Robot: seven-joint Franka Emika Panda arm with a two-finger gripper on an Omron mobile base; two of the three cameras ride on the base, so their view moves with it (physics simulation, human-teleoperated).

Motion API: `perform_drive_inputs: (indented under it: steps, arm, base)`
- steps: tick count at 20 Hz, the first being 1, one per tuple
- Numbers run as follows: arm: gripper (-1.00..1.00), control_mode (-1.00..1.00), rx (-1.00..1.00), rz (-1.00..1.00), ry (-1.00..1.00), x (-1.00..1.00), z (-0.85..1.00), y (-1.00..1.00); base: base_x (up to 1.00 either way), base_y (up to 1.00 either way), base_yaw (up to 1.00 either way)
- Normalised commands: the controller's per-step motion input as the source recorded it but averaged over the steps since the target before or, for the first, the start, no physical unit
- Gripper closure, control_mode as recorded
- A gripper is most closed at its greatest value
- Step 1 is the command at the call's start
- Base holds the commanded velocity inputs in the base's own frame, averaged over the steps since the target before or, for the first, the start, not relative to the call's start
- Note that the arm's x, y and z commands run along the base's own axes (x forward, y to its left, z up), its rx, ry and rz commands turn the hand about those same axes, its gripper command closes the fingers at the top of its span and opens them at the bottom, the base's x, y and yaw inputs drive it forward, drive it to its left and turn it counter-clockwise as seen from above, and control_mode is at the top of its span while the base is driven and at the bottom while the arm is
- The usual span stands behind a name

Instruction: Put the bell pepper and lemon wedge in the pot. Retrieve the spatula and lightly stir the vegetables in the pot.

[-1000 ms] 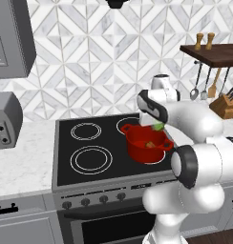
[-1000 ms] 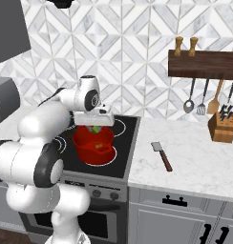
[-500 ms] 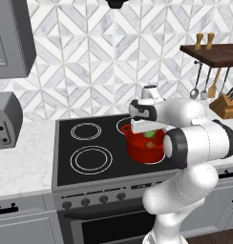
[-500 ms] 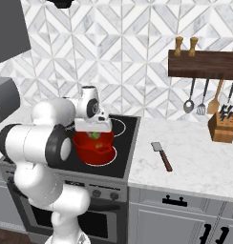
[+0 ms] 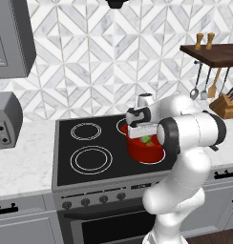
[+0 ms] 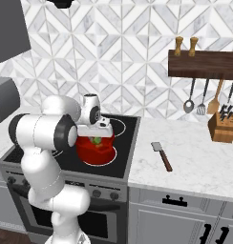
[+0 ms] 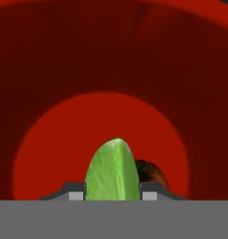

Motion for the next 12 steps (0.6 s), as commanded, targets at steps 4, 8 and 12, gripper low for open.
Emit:
perform_drive_inputs:
  steps: [4, 8, 12]
  arm:
    - [-1.0, -1.0, 0.02, 0.0, -0.07, -0.01, -0.12, 0.01]
    - [-1.0, -1.0, 0.0, 0.0, -0.23, -0.43, 0.0, -0.27]
    - [-1.0, -1.0, 0.02, 0.0, -0.2, -0.36, 0.1, -0.1]
  base:
    - [0.0, 0.0, 0.0]
    - [0.0, 0.0, 0.0]
    - [0.0, 0.0, 0.0]
